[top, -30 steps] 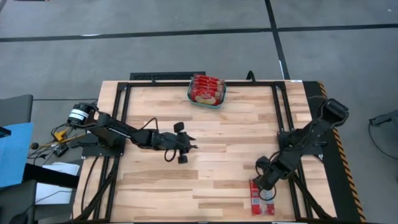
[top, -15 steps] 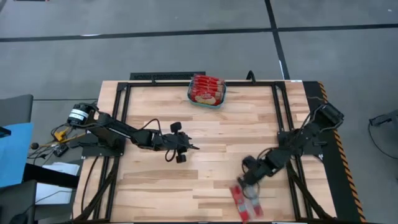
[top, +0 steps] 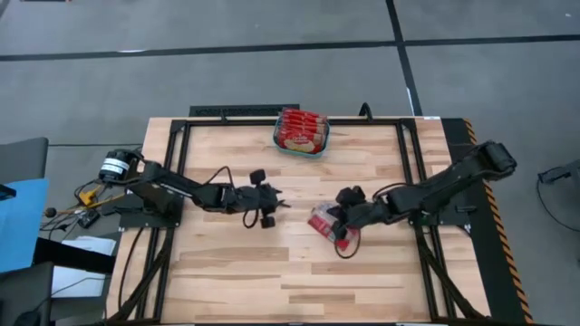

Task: Sort popcorn bags into baskets
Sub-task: Put the red popcorn bag into the blue bin

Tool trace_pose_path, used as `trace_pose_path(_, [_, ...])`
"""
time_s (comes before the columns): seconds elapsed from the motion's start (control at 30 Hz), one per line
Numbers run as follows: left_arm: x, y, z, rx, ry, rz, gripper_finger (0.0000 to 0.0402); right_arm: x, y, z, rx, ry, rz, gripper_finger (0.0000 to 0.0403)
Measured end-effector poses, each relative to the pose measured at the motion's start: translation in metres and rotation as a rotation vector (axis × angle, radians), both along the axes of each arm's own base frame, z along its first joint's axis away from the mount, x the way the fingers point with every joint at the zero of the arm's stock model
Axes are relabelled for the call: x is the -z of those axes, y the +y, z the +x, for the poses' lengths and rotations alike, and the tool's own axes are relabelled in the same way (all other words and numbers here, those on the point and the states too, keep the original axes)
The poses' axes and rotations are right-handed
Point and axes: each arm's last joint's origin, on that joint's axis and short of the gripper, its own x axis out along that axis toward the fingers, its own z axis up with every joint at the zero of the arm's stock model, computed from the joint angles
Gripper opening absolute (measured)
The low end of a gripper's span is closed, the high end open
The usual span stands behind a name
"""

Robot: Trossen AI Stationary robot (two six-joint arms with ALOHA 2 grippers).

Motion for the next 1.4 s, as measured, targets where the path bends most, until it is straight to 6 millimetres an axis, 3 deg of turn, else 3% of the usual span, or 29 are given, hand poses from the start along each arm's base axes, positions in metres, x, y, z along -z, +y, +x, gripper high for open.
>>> trace_pose_path(0.07, [-0.001,0.006,0.001,-0.012,-0.012,-0.005,0.0120,-0.004,0.005,-0.006,-0.049,0.020,-0.026,0.0042])
trace_pose_path(0.17, [-0.002,0.013,0.002,-0.031,-0.015,0.001,0.0120,0.008,0.021,-0.015,-0.166,0.136,-0.068,0.0084])
trace_pose_path(0.3, [-0.002,0.020,0.002,-0.061,-0.025,-0.008,0.0120,0.026,0.043,-0.019,-0.282,0.213,-0.140,0.0164])
trace_pose_path(0.47, [-0.002,0.024,0.002,-0.098,-0.050,-0.062,0.0119,0.053,0.056,-0.020,-0.349,0.325,-0.211,0.0264])
trace_pose_path(0.67, [-0.002,0.024,0.002,-0.094,-0.044,-0.053,0.0119,0.081,0.063,-0.016,-0.348,0.411,-0.273,0.0305])
trace_pose_path(0.8, [-0.001,0.023,0.002,-0.070,-0.035,-0.064,0.0119,0.093,0.061,-0.012,-0.324,0.443,-0.292,0.0289])
trace_pose_path(0.9, [-0.001,0.022,0.002,-0.037,-0.031,-0.082,0.0119,0.097,0.059,-0.009,-0.309,0.445,-0.291,0.0252])
trace_pose_path(1.0, [0.000,0.021,0.003,0.003,-0.029,-0.111,0.0119,0.098,0.056,-0.006,-0.297,0.445,-0.285,0.0178])
trace_pose_path(1.13, [0.000,0.019,0.003,0.042,-0.024,-0.152,0.0119,0.097,0.051,-0.006,-0.277,0.442,-0.298,0.0042])
trace_pose_path(1.23, [-0.002,0.012,0.002,0.090,-0.016,-0.119,0.0119,0.086,0.049,-0.007,-0.291,0.438,-0.262,0.0017])
trace_pose_path(1.4, [-0.021,-0.001,-0.002,0.177,-0.035,0.050,0.0119,0.038,0.037,-0.005,-0.324,0.305,-0.084,0.0005])
